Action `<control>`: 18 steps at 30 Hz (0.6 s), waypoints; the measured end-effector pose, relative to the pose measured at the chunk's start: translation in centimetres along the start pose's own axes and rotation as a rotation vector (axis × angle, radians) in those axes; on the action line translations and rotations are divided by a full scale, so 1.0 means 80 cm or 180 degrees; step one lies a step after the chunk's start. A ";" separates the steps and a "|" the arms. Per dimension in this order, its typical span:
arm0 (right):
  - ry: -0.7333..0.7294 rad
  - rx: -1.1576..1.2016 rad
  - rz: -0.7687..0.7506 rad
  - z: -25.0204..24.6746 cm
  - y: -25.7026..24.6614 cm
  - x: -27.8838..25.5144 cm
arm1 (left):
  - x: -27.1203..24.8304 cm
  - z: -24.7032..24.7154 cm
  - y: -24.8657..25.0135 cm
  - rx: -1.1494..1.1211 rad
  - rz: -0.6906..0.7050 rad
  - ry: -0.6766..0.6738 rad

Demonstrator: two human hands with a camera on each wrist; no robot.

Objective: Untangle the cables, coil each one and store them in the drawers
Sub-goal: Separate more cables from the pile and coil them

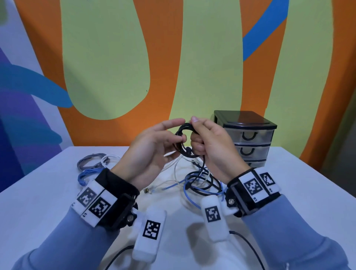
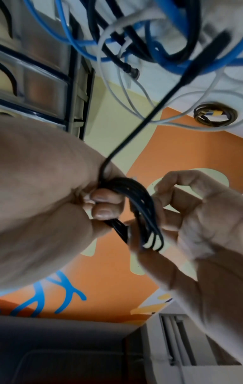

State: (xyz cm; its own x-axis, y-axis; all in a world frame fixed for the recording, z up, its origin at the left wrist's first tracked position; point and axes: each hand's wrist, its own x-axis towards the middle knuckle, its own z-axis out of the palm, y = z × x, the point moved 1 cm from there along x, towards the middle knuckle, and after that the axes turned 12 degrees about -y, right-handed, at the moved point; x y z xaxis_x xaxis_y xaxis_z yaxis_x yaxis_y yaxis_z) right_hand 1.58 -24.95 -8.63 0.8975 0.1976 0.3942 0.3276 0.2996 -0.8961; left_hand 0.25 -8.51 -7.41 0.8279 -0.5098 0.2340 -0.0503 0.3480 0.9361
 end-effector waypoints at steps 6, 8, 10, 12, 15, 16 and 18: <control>-0.0396 -0.0030 0.0089 -0.003 -0.012 -0.002 | -0.004 -0.008 0.005 -0.0108 0.0003 -0.0510; -0.0348 -0.0088 0.0004 -0.006 -0.011 -0.003 | -0.007 -0.007 0.008 0.0471 0.0205 -0.0464; -0.0294 -0.0041 -0.0028 -0.011 -0.009 -0.002 | -0.008 -0.006 0.009 0.0895 0.0334 -0.0405; -0.0293 -0.0122 -0.0067 -0.012 -0.005 -0.001 | -0.009 -0.005 0.008 0.1191 0.0388 -0.0347; -0.0209 -0.0436 -0.0104 -0.012 0.002 -0.001 | -0.007 -0.005 0.005 0.1783 0.0409 -0.0089; -0.0171 -0.0498 -0.0105 -0.011 0.004 -0.002 | -0.005 -0.006 0.003 0.1886 0.0377 -0.0002; -0.0126 -0.0531 -0.0110 -0.009 0.007 -0.002 | -0.004 -0.011 0.000 0.2055 0.0306 0.0230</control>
State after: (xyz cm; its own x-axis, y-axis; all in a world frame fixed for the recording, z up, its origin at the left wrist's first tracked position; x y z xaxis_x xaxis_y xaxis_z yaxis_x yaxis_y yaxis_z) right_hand 1.82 -25.46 -9.31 0.8736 0.2274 0.4301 0.4054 0.1485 -0.9020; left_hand 0.52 -7.66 -7.71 0.8372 -0.4381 0.3274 -0.4326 -0.1642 0.8865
